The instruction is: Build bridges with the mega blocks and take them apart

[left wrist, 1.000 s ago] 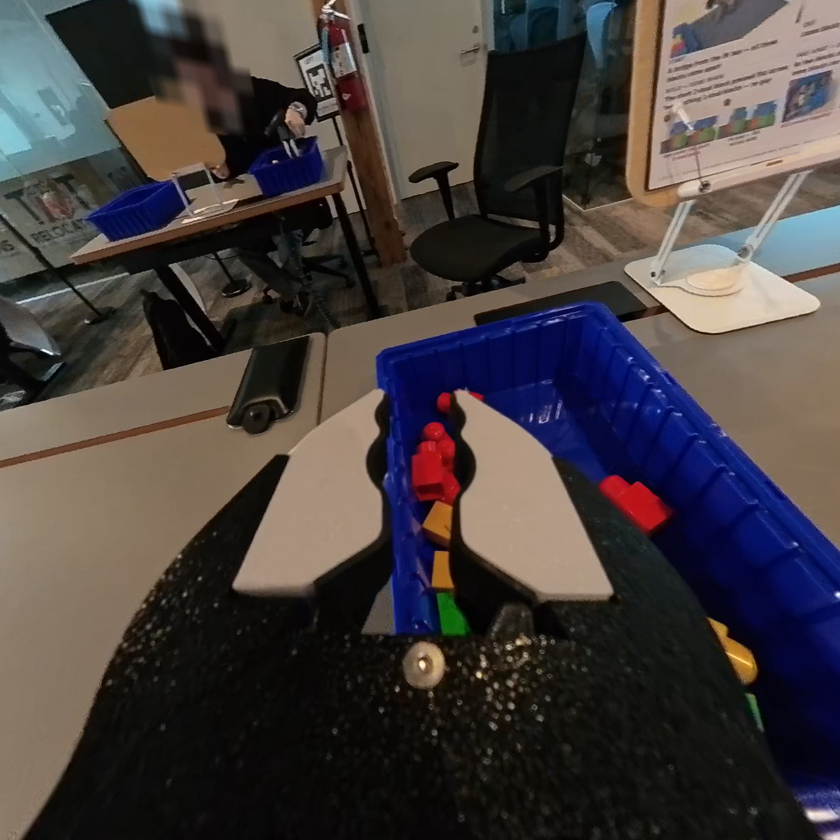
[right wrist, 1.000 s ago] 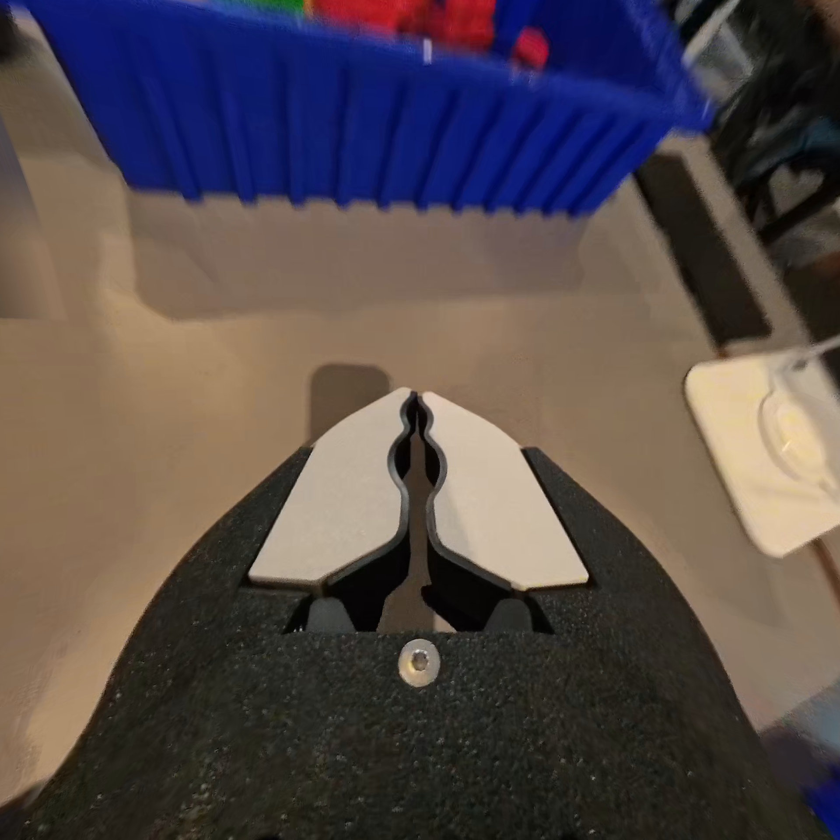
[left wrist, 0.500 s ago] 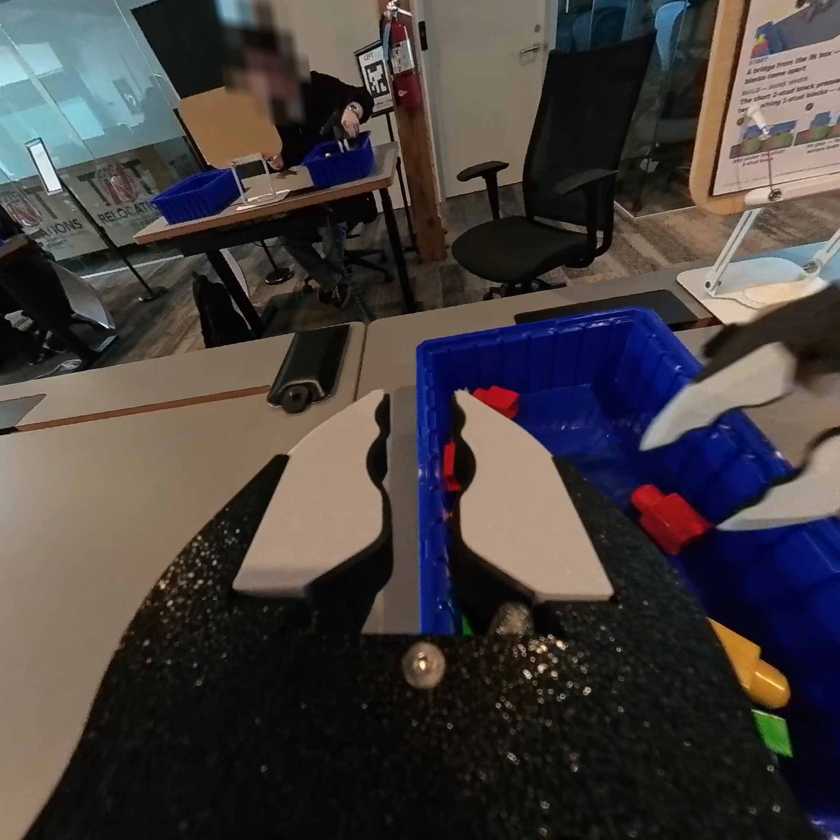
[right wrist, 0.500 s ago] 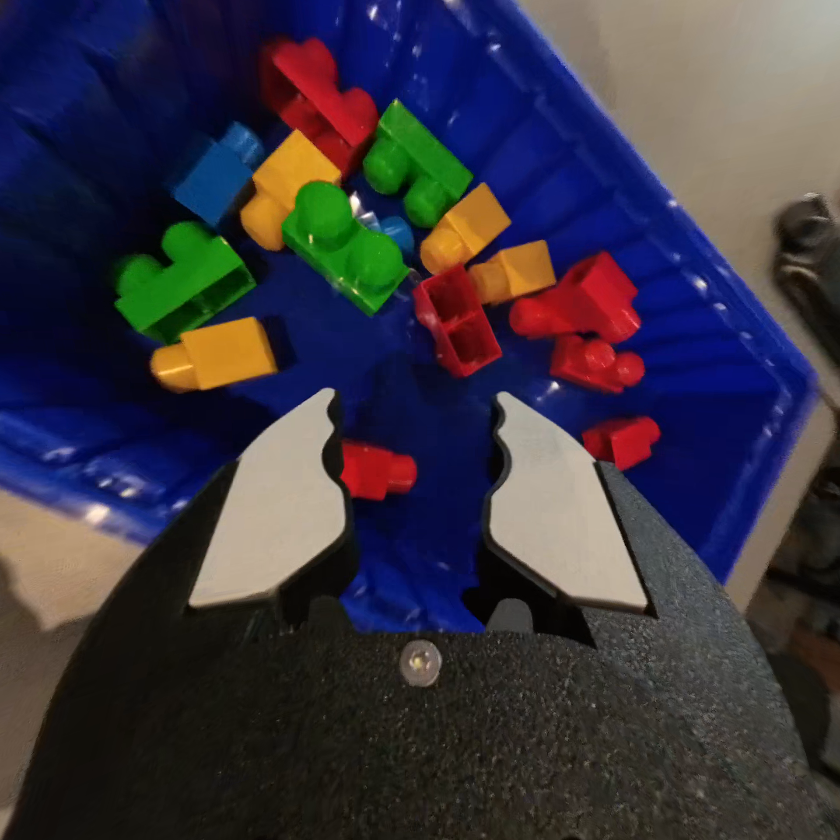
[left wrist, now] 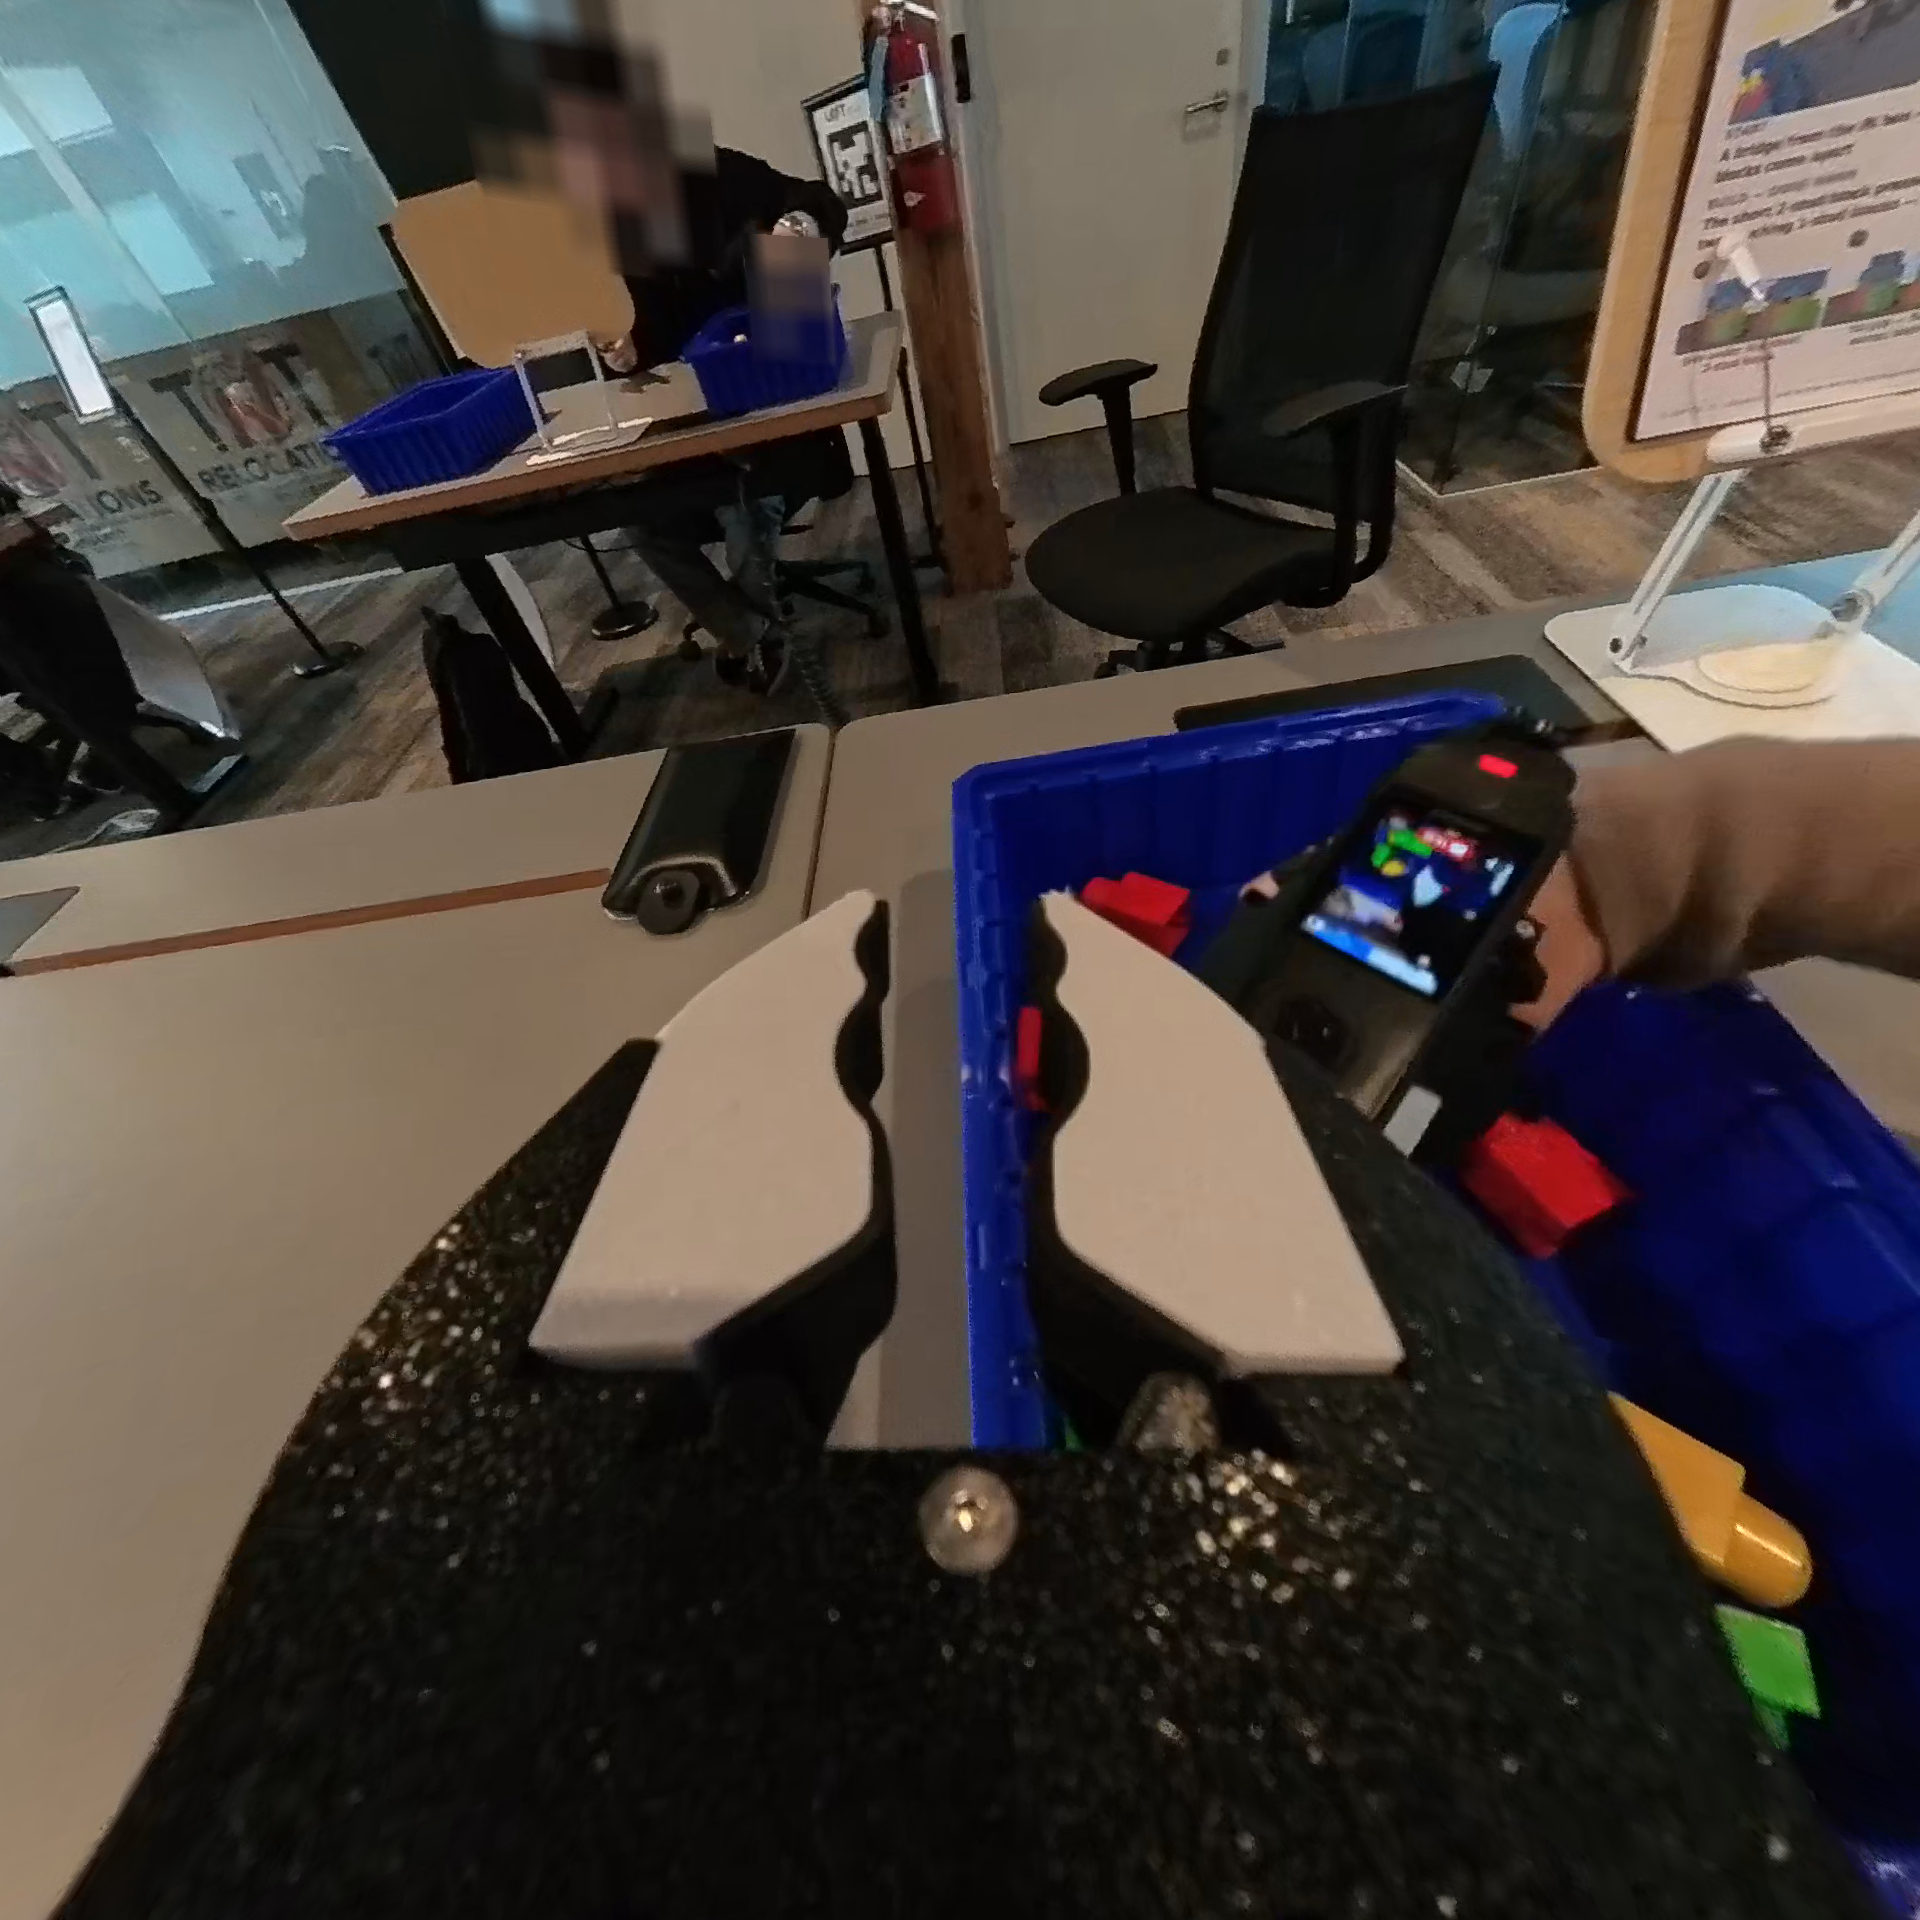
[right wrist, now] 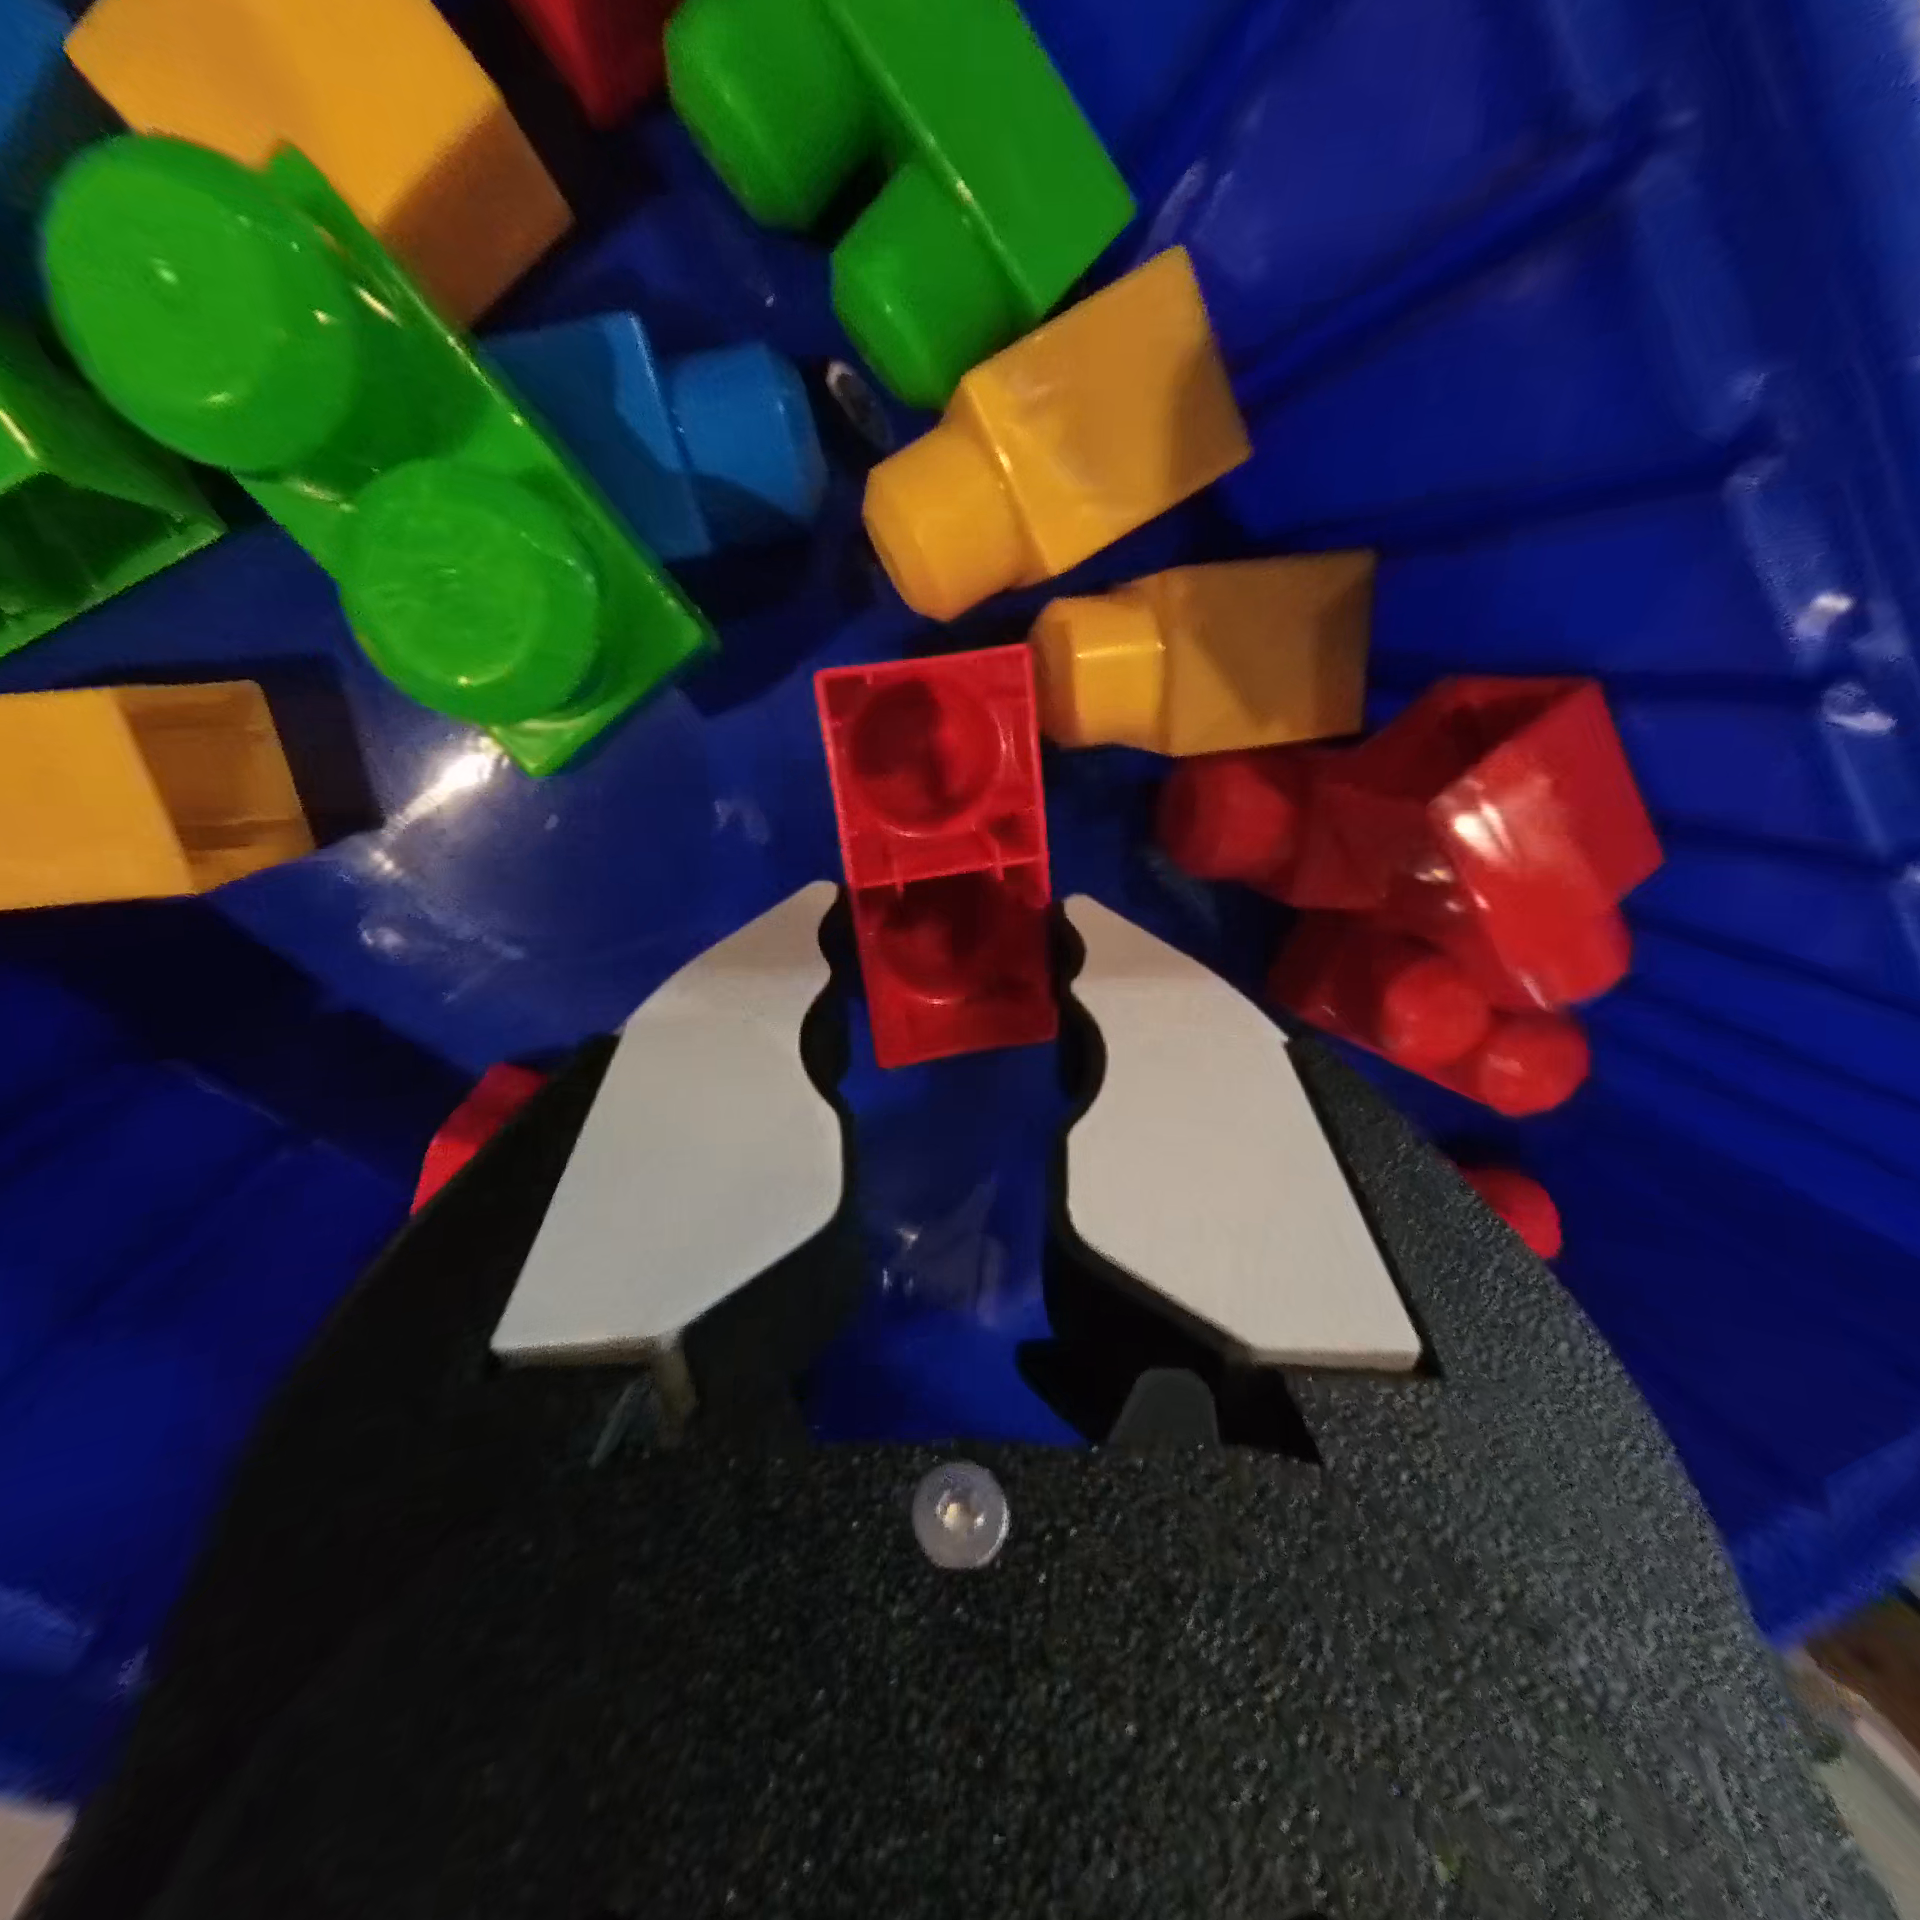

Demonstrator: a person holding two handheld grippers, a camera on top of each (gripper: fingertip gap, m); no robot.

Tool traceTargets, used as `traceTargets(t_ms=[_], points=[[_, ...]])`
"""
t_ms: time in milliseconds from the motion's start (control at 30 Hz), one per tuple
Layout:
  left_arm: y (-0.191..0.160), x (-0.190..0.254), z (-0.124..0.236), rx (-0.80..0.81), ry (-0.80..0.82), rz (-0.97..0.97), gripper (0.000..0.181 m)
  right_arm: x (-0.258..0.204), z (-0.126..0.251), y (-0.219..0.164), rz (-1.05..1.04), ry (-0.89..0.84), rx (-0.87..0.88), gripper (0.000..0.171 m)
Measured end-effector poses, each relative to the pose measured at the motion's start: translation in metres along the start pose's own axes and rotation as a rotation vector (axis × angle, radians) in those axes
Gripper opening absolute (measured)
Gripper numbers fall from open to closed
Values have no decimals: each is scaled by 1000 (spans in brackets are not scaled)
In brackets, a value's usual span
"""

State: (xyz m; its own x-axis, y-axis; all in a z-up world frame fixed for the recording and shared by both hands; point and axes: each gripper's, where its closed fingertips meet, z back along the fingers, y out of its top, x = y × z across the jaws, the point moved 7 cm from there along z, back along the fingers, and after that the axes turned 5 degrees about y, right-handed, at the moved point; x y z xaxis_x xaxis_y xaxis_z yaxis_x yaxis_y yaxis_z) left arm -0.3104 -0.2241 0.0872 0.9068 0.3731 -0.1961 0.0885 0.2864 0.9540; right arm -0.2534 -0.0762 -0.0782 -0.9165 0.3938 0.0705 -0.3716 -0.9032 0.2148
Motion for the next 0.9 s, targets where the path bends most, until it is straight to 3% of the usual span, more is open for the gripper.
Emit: traceTargets(t_ms=[33, 267, 367, 433, 533, 700, 800, 900], points=[[0, 2, 0, 3, -16, -14, 25, -1, 10, -1, -11, -40, 29, 35], [10, 18, -2, 66, -84, -95, 41, -38, 137, -4, -250, -510, 536, 36], [17, 33, -5, 109, -138, -166, 90, -84, 178, -9, -288, -737, 700, 36], [21, 43, -7, 114, -159, -193, 103, -111, 191, -15, -276, -900, 737, 36], [33, 56, -6, 174, -196, -189, 102, -139, 197, -21, -207, -1119, 676, 36], [57, 84, 12, 368, -386, -142, 84, -153, 202, -27, 87, -1530, 348, 35], [64, 107, 17, 423, -513, -164, 74, -156, 199, -26, 236, -1634, 264, 36], [62, 127, 8, 372, -553, -232, 72, -160, 201, -28, 285, -1738, 221, 36]])
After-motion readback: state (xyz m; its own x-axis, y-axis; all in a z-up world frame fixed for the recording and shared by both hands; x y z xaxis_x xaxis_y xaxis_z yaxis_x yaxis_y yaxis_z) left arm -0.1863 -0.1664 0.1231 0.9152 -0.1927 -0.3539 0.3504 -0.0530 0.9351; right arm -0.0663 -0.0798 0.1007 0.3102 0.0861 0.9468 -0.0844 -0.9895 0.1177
